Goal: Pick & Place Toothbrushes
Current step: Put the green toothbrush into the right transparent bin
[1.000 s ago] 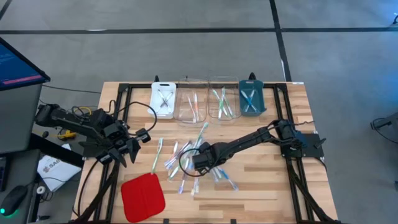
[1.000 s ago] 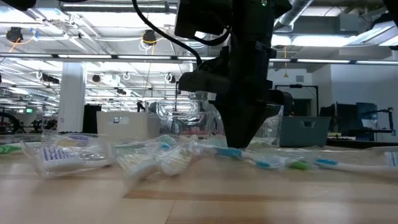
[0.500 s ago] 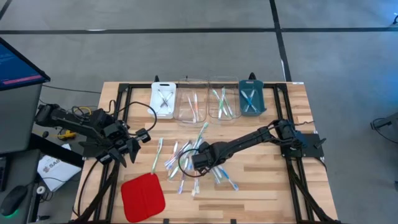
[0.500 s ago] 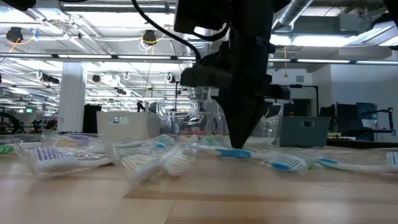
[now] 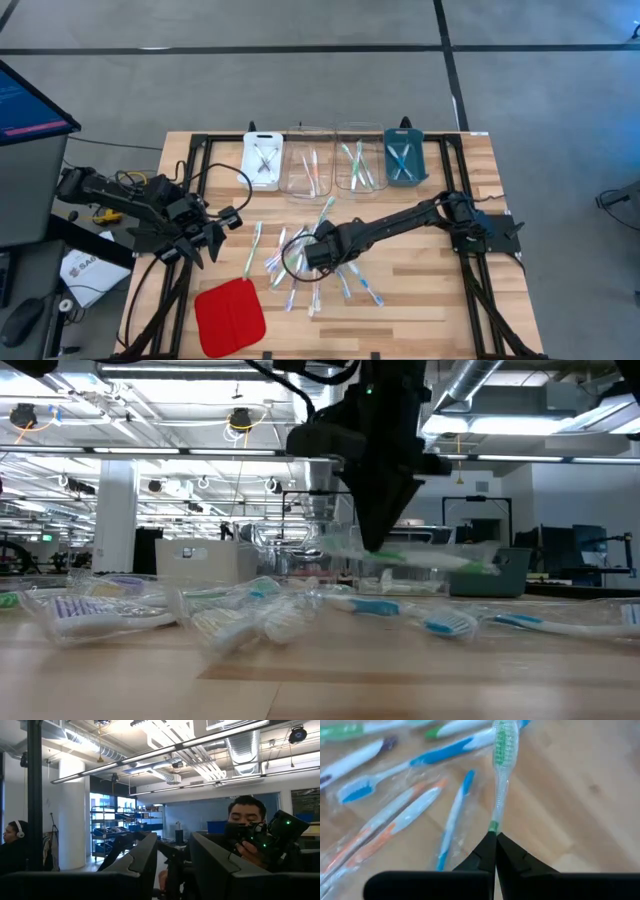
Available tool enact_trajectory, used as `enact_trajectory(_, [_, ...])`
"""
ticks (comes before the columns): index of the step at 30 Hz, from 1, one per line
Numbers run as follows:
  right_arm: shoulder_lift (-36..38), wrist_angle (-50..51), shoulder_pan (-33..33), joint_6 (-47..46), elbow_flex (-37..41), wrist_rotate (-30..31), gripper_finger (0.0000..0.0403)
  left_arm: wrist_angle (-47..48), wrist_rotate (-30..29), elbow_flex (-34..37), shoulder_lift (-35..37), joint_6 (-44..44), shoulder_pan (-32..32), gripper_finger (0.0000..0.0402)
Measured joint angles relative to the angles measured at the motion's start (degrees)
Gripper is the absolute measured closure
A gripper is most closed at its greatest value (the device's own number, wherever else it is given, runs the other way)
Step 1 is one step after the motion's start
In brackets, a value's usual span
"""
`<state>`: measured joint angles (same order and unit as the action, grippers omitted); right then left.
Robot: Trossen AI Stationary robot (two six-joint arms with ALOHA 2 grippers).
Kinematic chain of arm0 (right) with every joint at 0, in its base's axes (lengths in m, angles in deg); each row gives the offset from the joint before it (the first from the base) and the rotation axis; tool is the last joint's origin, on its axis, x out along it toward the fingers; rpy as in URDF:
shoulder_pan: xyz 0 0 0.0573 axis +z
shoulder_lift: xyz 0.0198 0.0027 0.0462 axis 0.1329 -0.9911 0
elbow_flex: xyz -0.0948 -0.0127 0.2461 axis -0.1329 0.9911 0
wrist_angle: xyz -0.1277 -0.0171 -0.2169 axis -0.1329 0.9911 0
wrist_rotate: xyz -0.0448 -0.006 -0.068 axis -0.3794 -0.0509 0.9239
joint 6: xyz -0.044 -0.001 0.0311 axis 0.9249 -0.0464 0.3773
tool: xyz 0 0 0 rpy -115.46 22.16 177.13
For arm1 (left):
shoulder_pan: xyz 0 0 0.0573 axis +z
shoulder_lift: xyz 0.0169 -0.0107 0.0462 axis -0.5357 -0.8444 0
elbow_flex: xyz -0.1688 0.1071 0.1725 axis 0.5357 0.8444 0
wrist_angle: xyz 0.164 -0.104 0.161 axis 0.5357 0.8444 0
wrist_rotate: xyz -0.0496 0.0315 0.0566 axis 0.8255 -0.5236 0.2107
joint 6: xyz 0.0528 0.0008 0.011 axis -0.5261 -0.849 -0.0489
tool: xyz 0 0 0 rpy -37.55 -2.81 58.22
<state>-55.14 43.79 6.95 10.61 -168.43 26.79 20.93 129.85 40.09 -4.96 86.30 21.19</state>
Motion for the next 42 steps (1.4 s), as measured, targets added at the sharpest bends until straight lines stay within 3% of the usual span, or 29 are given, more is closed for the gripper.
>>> enact_trajectory(7, [0.0, 12.3, -1.5, 2.2, -8.9, 5.4, 0.0402, 0.0, 0.0, 0.0, 0.0, 0.0, 0.0, 0.0293])
enact_trajectory(12, [2.6, 23.2, -3.7, 2.4, -14.9, 14.0, 0.0403, 0.0, 0.0, 0.0, 0.0, 0.0, 0.0, 0.0293])
enact_trajectory(18, [12.2, 22.5, -8.3, 7.4, -14.0, 21.4, 0.0403, 0.1, 0.3, 0.0, 0.0, 0.0, 0.0, 0.0293])
enact_trajectory(22, [17.6, 21.2, -15.5, 8.8, -12.4, 25.0, 0.0403, 0.1, 0.7, 0.0, 0.0, 0.0, 0.0, 0.0293])
enact_trajectory(26, [20.8, 13.2, -25.0, 15.0, -9.3, 23.5, 0.0403, 0.0, 0.7, 0.0, 0.0, 0.0, 0.0, 0.0293])
enact_trajectory(32, [20.5, -2.4, -36.4, 23.9, -1.5, 15.4, 0.0403, -0.1, 0.7, 0.0, 0.0, 0.0, 0.0, 0.0293])
enact_trajectory(36, [20.5, -13.8, -40.8, 30.5, 6.4, 8.0, 0.0403, 0.0, 0.8, 0.0, 0.0, 0.0, 0.0, 0.0293])
enact_trajectory(42, [20.5, -19.8, -45.4, 37.7, 13.9, 2.4, 0.0403, 0.0, 1.3, 0.0, 0.0, -0.1, 0.0, 0.0293])
